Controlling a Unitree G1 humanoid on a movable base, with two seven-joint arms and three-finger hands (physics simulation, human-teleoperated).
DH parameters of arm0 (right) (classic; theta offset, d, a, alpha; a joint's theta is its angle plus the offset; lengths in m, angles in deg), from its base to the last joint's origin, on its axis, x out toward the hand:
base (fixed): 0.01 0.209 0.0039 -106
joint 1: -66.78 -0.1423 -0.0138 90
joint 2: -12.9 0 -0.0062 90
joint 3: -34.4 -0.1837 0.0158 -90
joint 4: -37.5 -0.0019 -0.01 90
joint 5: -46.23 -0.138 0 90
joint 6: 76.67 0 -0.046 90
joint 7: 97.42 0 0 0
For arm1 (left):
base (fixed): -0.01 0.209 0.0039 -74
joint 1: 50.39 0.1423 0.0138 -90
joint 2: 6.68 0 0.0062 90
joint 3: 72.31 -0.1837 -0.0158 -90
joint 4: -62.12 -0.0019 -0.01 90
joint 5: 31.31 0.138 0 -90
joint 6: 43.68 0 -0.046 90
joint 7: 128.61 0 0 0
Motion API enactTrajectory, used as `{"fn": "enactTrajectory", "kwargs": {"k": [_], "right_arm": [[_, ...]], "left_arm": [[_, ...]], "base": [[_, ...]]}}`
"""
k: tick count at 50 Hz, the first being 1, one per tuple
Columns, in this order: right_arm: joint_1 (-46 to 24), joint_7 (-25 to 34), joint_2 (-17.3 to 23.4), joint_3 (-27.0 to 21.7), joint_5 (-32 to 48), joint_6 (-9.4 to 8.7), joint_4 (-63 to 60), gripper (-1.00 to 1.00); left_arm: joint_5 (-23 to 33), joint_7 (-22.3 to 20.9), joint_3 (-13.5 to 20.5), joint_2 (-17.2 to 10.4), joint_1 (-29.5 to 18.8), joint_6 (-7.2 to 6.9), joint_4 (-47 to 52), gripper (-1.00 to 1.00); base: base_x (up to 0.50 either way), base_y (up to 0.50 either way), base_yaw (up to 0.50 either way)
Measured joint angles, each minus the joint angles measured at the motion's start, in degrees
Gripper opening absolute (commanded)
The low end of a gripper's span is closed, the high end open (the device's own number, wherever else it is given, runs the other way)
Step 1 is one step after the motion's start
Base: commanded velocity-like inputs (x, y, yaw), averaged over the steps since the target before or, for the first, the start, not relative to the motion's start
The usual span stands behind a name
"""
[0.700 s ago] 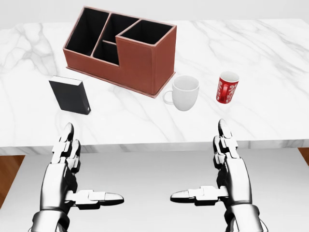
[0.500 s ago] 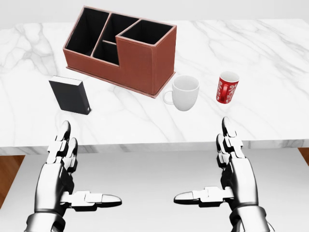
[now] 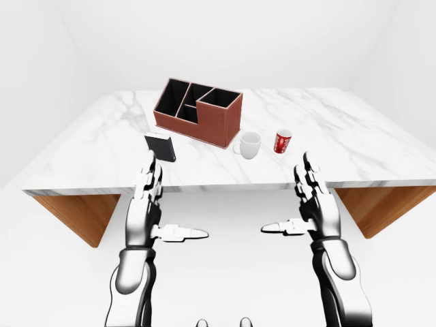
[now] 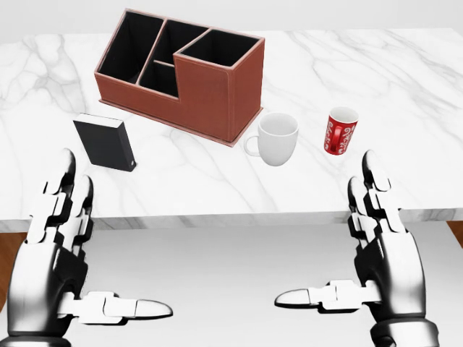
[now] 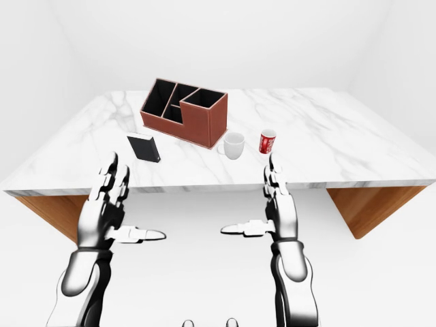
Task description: Pick up the red mug and place it to the right of the caddy.
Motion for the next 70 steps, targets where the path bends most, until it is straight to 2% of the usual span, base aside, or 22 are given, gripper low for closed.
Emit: {"fn": "enactTrajectory", "kwargs": {"k": [11,24,70], "right_arm": [[3.1,0.2,-0.6,0.4,-0.2,0.00,-9.3,1.00],[5.0,0.4,-1.0,0.3,-0.7,0.00,-15.4,1.00],[6.8,1.9,-1.2,0.3,-2.7,0.00,-18.9,1.00]], "left_arm": [[0.7,-0.5,-1.1,0.1,2.5,0.00,7.9,1.00],[0.6,-0.9,-0.8,0.2,3.7,0.00,12.0,1.00],[0.6,-1.5,-0.5,0.3,5.0,0.00,15.7,1.00]], "base": [[0.00,0.00,0.00],[0.05,0.00,0.00],[0.48,0.00,0.00]]}}
